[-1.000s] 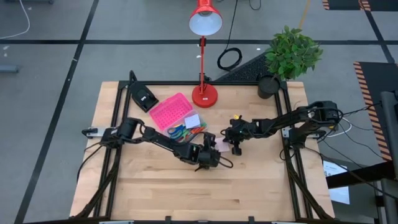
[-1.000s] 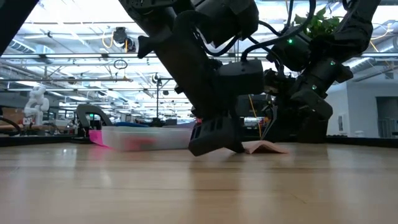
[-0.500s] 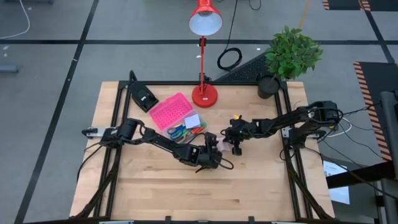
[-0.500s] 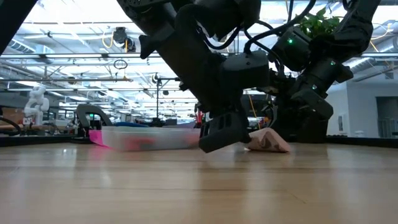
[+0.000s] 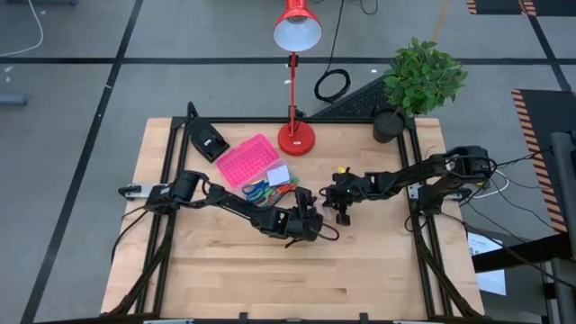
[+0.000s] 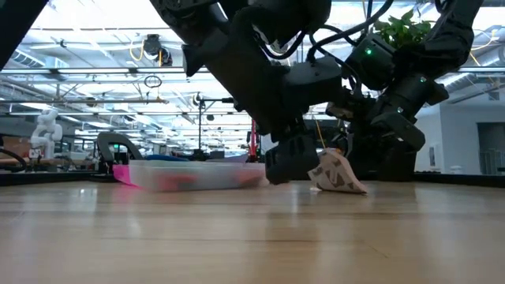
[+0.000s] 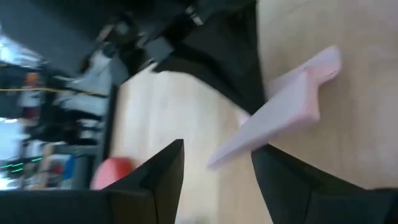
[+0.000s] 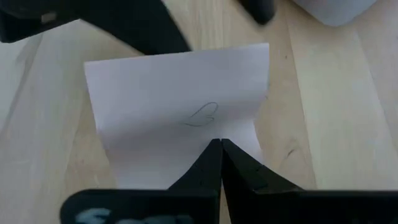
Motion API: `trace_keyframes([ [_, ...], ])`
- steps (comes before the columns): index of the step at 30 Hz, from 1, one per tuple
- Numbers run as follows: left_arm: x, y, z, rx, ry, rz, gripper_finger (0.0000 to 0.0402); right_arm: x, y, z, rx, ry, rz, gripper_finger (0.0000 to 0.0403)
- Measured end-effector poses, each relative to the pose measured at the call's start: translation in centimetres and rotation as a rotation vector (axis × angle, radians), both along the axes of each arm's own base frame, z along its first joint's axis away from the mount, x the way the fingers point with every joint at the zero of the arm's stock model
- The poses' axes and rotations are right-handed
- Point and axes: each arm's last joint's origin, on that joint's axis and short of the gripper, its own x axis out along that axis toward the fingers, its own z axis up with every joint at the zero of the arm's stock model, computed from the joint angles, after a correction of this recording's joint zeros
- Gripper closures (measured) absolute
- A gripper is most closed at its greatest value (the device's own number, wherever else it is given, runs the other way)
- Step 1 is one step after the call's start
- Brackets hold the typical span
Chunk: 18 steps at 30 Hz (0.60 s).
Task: Pack school essentials
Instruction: Put the pink sticky note into the pink supply box
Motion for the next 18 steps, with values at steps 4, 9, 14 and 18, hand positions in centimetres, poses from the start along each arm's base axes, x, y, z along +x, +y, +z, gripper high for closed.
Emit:
trace_keyframes([
  [4,0.23,0.3,-0.19,-0.101,0.016,-0.075,0.0211,0.0,0.0,0.0,0.002,0.0,-0.003,0.0403],
  [9,0.3,0.49,-0.22,-0.126,0.021,-0.094,0.022,0.0,0.01,0.0,0.002,0.0,-0.003,0.0403],
  [14,0.26,0.17,-0.24,-0.109,0.044,-0.128,0.0284,0.01,0.0,0.01,0.0,-0.001,-0.004,0.0403],
  [18,0.25,-0.12,-0.3,-0.123,0.066,-0.179,0.0355,0.05,0.0,0.04,-0.012,-0.008,0.011,0.0403],
])
